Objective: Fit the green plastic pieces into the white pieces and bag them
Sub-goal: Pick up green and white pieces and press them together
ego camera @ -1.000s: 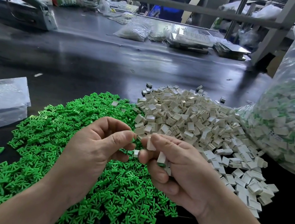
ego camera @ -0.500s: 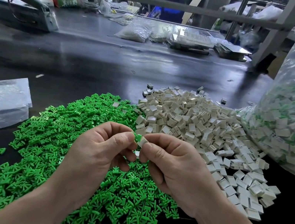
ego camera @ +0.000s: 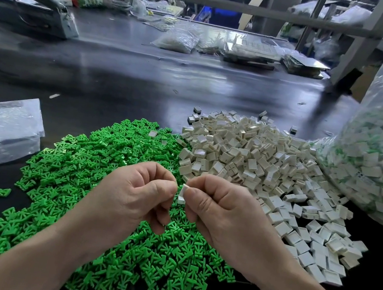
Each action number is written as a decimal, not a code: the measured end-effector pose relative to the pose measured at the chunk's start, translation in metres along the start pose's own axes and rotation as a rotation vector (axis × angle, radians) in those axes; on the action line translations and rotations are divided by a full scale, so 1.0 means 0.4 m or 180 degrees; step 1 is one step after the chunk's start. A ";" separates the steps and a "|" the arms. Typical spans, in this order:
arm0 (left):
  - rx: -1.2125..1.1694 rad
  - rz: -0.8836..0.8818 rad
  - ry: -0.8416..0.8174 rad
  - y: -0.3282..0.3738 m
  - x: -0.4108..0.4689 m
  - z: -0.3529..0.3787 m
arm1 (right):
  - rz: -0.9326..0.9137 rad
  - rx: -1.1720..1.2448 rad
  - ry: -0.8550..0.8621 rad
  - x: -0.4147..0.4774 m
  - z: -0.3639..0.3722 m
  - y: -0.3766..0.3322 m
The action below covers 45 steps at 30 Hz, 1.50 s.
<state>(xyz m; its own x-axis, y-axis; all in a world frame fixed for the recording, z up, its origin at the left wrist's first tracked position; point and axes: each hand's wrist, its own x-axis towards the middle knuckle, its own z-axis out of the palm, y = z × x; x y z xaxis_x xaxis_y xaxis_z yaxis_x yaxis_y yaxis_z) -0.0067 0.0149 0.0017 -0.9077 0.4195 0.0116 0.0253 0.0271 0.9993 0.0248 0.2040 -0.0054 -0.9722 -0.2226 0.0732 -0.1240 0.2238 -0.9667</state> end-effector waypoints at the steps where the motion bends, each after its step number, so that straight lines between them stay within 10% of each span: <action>1: 0.0064 -0.0023 -0.0043 0.002 0.000 -0.003 | 0.0040 -0.0068 -0.0047 0.000 -0.002 -0.001; 12: 0.0322 -0.0167 -0.0312 0.009 -0.001 -0.013 | -0.0022 -0.0751 -0.0224 -0.003 -0.008 -0.012; 45: -0.1256 0.0099 0.0271 0.002 -0.001 0.057 | -0.0131 0.1251 0.0558 0.009 0.079 -0.037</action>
<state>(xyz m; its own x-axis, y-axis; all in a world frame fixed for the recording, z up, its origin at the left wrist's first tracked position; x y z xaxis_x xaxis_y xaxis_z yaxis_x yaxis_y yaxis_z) 0.0034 0.0354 0.0015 -0.9409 0.3374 0.0284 -0.0943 -0.3419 0.9350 0.0296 0.1700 0.0014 -0.9913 -0.0515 0.1215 -0.1113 -0.1679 -0.9795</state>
